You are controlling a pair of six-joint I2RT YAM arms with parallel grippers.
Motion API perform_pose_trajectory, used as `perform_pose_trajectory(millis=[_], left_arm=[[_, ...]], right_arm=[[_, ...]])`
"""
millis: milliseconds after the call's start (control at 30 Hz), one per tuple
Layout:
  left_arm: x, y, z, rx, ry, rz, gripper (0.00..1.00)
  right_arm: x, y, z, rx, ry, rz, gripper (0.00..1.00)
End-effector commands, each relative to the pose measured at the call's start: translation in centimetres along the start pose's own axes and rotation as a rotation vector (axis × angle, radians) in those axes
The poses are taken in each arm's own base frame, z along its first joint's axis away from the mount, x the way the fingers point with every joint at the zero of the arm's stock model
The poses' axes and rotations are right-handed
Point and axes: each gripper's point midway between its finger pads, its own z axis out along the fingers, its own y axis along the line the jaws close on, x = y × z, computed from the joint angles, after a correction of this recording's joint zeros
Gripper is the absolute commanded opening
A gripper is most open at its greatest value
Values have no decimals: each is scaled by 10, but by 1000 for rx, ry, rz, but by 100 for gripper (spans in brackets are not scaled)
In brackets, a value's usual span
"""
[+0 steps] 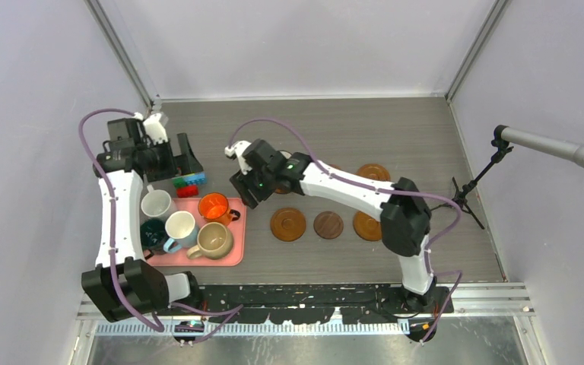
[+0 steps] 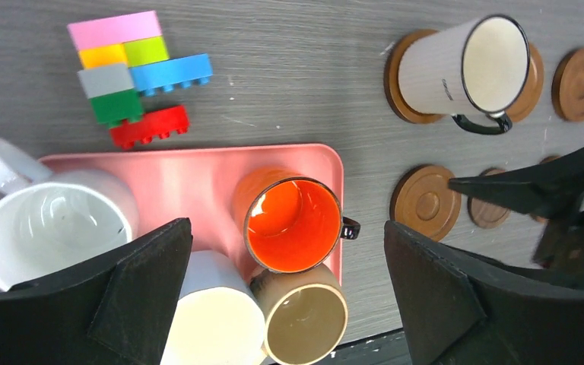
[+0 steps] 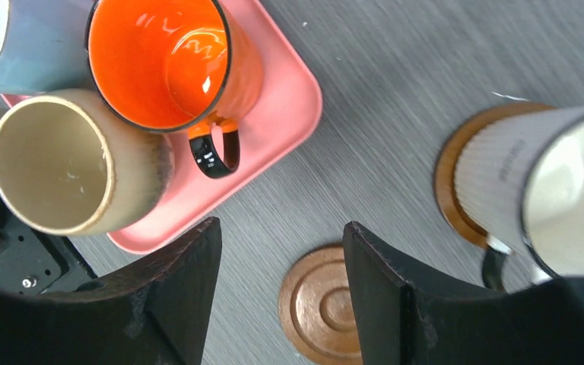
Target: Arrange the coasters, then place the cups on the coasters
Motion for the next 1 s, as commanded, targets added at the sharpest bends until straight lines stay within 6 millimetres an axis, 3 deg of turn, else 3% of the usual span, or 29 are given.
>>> perform_pose_trajectory(millis=[0,167,533,800,967], left_arm=[[-7,-3,-14,62,-25,-76,100],[-6,-4,-10,74,-34,-87,100],[-10,-4,-10,88,-46,-110,100],[-18,27,-15,0,-77,-208,100],[-17,35,-12,4,-68,-257,100]], right_arm=[[-2,9,25,17,19,-9,64],[6,34,44,-7,43,-53,64],[12,58,72,-52,58,-85,63],[7,64,90,-62,41,-84,60],[6,66,96,-64,32,-88,56]])
